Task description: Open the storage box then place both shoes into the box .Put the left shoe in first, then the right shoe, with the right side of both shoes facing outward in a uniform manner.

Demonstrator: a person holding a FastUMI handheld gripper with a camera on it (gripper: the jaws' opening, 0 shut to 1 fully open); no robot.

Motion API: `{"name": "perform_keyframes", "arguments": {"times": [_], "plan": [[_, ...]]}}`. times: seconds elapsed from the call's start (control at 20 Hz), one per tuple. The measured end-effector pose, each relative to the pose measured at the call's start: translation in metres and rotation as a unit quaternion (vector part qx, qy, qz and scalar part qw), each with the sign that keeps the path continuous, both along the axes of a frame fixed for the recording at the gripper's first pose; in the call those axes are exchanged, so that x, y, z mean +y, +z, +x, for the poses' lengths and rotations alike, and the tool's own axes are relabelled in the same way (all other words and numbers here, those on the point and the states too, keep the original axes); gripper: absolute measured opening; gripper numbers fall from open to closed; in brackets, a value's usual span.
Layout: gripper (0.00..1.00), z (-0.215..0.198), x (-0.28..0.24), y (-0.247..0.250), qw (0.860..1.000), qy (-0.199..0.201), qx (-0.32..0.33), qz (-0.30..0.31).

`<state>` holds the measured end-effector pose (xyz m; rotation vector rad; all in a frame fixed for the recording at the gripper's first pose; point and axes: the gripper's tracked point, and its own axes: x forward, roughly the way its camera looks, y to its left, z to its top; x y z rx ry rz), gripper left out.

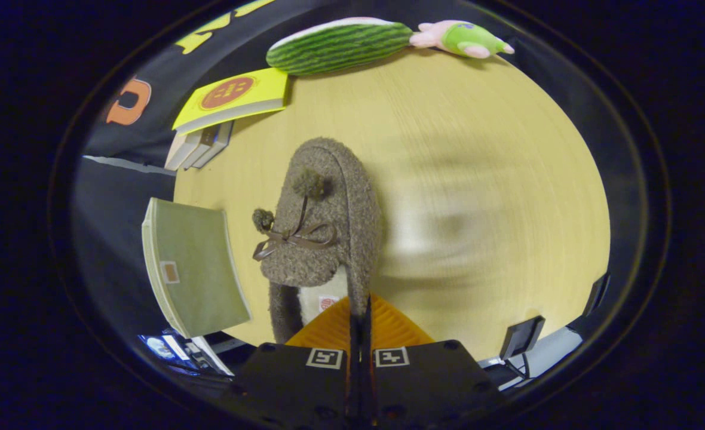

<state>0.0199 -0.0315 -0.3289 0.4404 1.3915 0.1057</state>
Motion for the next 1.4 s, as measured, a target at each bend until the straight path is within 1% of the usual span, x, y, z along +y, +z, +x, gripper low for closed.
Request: {"name": "perform_keyframes", "arguments": {"times": [0.15,0.35,0.45,0.6,0.75,0.85,1.0,1.2,1.3,1.4], "plan": [[0.06,-0.003,0.041,0.047,0.999,0.024,-0.022,0.013],[0.06,-0.002,0.114,0.108,0.997,0.032,-0.046,0.045],[0.06,0.003,0.152,0.13,0.996,0.047,-0.06,0.051],[0.06,0.008,0.206,0.145,0.994,0.057,-0.077,0.048],[0.06,0.008,0.247,0.143,0.995,0.059,-0.078,0.028],[0.06,0.007,0.274,0.138,0.995,0.06,-0.073,0.027],[0.06,0.004,0.297,0.123,0.997,0.052,-0.06,0.019],[0.06,-0.005,0.305,0.097,0.999,0.039,-0.034,-0.007],[0.06,-0.004,0.302,0.085,0.998,0.039,-0.033,-0.028],[0.06,-0.004,0.301,0.076,0.998,0.031,-0.027,-0.037]]}}
